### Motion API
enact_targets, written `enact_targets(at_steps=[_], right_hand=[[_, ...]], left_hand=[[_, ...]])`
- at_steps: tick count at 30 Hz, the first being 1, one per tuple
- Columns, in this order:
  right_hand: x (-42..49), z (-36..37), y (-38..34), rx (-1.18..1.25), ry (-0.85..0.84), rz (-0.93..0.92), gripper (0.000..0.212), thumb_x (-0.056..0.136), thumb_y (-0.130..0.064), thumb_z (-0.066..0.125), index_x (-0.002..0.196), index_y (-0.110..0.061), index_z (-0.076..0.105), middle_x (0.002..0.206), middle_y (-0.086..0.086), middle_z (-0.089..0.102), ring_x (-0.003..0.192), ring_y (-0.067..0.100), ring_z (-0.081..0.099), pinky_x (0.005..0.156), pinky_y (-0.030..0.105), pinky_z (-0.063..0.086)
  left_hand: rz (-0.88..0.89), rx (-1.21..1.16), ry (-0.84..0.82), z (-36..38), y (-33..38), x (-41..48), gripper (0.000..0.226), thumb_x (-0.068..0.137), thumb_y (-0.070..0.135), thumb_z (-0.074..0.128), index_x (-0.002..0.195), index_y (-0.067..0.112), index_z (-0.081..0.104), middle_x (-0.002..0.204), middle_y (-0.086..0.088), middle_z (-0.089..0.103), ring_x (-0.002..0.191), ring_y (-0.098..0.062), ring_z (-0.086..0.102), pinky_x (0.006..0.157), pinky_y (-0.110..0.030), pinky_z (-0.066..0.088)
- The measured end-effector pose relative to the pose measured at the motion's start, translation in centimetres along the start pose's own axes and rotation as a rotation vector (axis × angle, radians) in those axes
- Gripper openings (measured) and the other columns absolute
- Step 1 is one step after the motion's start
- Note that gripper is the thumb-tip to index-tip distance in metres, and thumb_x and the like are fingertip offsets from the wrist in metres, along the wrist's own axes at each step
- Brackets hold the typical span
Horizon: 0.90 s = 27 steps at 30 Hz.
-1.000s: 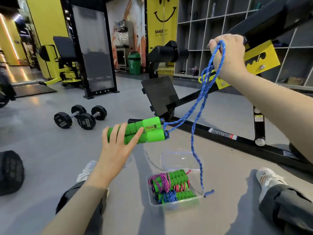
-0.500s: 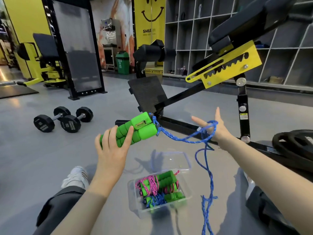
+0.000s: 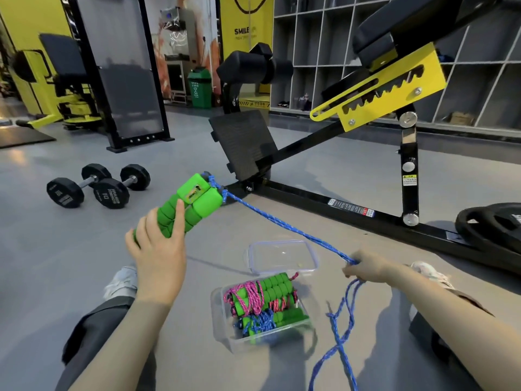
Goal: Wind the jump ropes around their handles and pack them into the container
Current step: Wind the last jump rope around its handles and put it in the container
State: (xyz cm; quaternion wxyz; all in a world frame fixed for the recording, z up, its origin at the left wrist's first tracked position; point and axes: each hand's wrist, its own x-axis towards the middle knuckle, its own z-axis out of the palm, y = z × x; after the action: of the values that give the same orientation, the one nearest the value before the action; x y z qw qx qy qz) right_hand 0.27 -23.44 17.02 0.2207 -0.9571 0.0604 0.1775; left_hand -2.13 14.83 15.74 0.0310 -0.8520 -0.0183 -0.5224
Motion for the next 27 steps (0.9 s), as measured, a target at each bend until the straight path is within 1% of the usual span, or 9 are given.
enact_targets(at_steps=[7, 10, 13, 16, 18, 22, 24, 26, 27], right_hand=[[0.5, -0.4, -1.3, 0.309, 0.220, 0.136, 0.042, 0.099, -0.035, 0.035, 0.116, -0.002, 0.053, 0.102, 0.016, 0.055, 0.089, 0.032, 0.053, 0.072, 0.040, 0.050], [0.4, -2.3, -2.7, -0.105, 0.158, 0.064, 0.051, 0.092, -0.039, 0.049, 0.133, -0.009, 0.045, 0.129, 0.013, 0.051, 0.120, 0.032, 0.046, 0.100, 0.041, 0.036], [0.0, -3.1, -4.1, -0.487, -0.016, 0.020, 0.099, 0.076, -0.042, 0.071, 0.150, -0.019, 0.009, 0.153, 0.007, 0.022, 0.139, 0.028, 0.022, 0.110, 0.042, 0.025], [-0.4, -3.0, -5.2, 0.028, -0.084, -0.186, 0.121, 0.070, -0.030, 0.080, 0.149, -0.025, -0.011, 0.158, 0.001, 0.000, 0.144, 0.019, 0.009, 0.115, 0.034, 0.018], [-0.8, -2.4, -5.8, 0.245, -0.034, -0.305, 0.121, 0.069, -0.023, 0.081, 0.149, -0.029, -0.010, 0.158, -0.004, 0.000, 0.144, 0.013, 0.007, 0.114, 0.029, 0.014], [-0.6, -0.1, -6.3, 0.244, 0.018, -0.482, 0.115, 0.070, -0.020, 0.081, 0.150, -0.026, -0.001, 0.156, -0.010, 0.005, 0.143, 0.006, 0.005, 0.116, 0.025, 0.009], [0.0, 1.3, -6.4, 0.319, 0.041, -0.528, 0.075, 0.081, -0.021, 0.072, 0.144, -0.019, 0.032, 0.148, -0.001, 0.034, 0.135, 0.013, 0.032, 0.111, 0.022, 0.026], [0.0, 2.9, -7.1, 0.387, 0.103, -0.505, 0.027, 0.094, -0.023, 0.053, 0.111, -0.003, 0.060, 0.112, 0.016, 0.064, 0.104, 0.034, 0.057, 0.092, 0.033, 0.044], [-0.1, 3.7, -7.5, 0.405, 0.151, -0.475, 0.031, 0.098, -0.023, 0.045, 0.096, 0.003, 0.061, 0.094, 0.018, 0.068, 0.088, 0.039, 0.059, 0.079, 0.036, 0.046]], left_hand=[[0.030, -0.029, -0.043, 1.2, 2.3, -0.8, 0.089, 0.065, -0.014, 0.071, 0.142, 0.014, 0.036, 0.118, -0.030, 0.042, 0.100, -0.039, 0.041, 0.080, -0.052, 0.036], [0.097, -0.038, -0.058, 1.7, 3.7, -1.1, 0.094, 0.061, -0.015, 0.071, 0.142, 0.015, 0.035, 0.116, -0.031, 0.046, 0.099, -0.038, 0.041, 0.079, -0.052, 0.036], [0.174, -0.037, -0.066, 1.9, 5.2, -1.2, 0.095, 0.058, -0.016, 0.067, 0.142, 0.015, 0.035, 0.115, -0.031, 0.051, 0.100, -0.039, 0.043, 0.081, -0.053, 0.038], [0.279, -0.046, -0.068, 2.0, 6.4, -1.4, 0.097, 0.055, -0.015, 0.059, 0.144, 0.015, 0.033, 0.118, -0.029, 0.047, 0.102, -0.039, 0.044, 0.084, -0.055, 0.039], [0.330, -0.056, -0.077, 2.1, 7.1, -1.6, 0.106, 0.050, -0.015, 0.059, 0.146, 0.016, 0.028, 0.120, -0.026, 0.042, 0.105, -0.039, 0.043, 0.086, -0.056, 0.038], [0.372, -0.120, -0.079, 2.3, 8.7, -2.0, 0.114, 0.045, -0.019, 0.055, 0.147, 0.018, 0.019, 0.123, -0.024, 0.038, 0.110, -0.039, 0.042, 0.090, -0.057, 0.036], [0.356, -0.158, -0.083, 2.0, 9.6, -2.0, 0.106, 0.051, -0.019, 0.046, 0.147, 0.019, 0.019, 0.124, -0.025, 0.038, 0.111, -0.040, 0.042, 0.090, -0.058, 0.039], [0.334, -0.178, -0.106, 1.7, 10.1, -2.0, 0.096, 0.059, -0.017, 0.035, 0.146, 0.019, 0.019, 0.124, -0.025, 0.038, 0.111, -0.040, 0.043, 0.089, -0.058, 0.040], [0.326, -0.178, -0.116, 1.6, 10.2, -2.0, 0.091, 0.062, -0.015, 0.029, 0.146, 0.018, 0.020, 0.124, -0.025, 0.039, 0.111, -0.040, 0.043, 0.089, -0.058, 0.041]])
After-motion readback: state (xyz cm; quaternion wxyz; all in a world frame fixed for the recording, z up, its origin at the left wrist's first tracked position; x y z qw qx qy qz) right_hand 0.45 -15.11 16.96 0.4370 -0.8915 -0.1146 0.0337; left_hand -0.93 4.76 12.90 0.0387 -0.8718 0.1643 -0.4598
